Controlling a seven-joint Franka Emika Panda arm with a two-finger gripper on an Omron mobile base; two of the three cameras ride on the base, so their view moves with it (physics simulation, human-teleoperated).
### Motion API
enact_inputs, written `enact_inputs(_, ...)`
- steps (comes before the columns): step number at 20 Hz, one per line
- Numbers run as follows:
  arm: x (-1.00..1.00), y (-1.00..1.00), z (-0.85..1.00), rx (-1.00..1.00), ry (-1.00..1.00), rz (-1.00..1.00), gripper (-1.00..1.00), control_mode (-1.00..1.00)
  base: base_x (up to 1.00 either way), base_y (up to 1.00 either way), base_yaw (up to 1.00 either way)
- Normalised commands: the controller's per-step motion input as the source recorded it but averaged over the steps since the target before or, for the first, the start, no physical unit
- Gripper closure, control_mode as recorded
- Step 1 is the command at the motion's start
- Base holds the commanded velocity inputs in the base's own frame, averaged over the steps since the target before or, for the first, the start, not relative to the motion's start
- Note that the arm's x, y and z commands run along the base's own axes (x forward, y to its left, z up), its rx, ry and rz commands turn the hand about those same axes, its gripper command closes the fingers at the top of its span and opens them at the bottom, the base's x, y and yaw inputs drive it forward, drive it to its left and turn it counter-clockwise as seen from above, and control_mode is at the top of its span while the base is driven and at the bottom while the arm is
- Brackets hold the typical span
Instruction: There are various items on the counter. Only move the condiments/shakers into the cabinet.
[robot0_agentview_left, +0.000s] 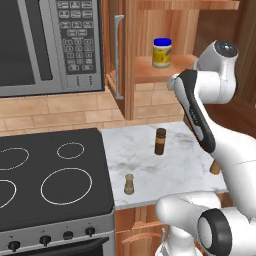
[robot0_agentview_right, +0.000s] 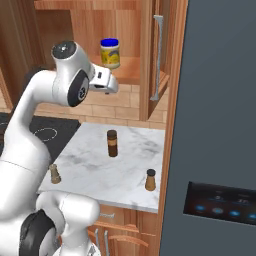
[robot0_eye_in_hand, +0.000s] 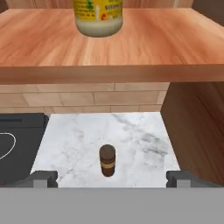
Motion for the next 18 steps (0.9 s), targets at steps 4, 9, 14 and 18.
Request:
enact_inputs(4,-1.00,0.04,-1.00,-0.07,0.04,0.00,-1.00,-1.00,0.00,0.00,0.00)
enact_inputs(9,-1.00,0.19,-1.00,-0.11,0.06,0.03,-1.00,-1.00,0.00,0.00,0.00)
enact_inputs(14,-0.98,0.30,-0.79,-0.09,0.13,0.19,-1.00,-1.00,0.00,0.00,0.00)
enact_inputs(18,-0.64,0.39,-0.39,-0.03,0.10,0.32,-1.00,-1.00,0.00,0.00,0.00)
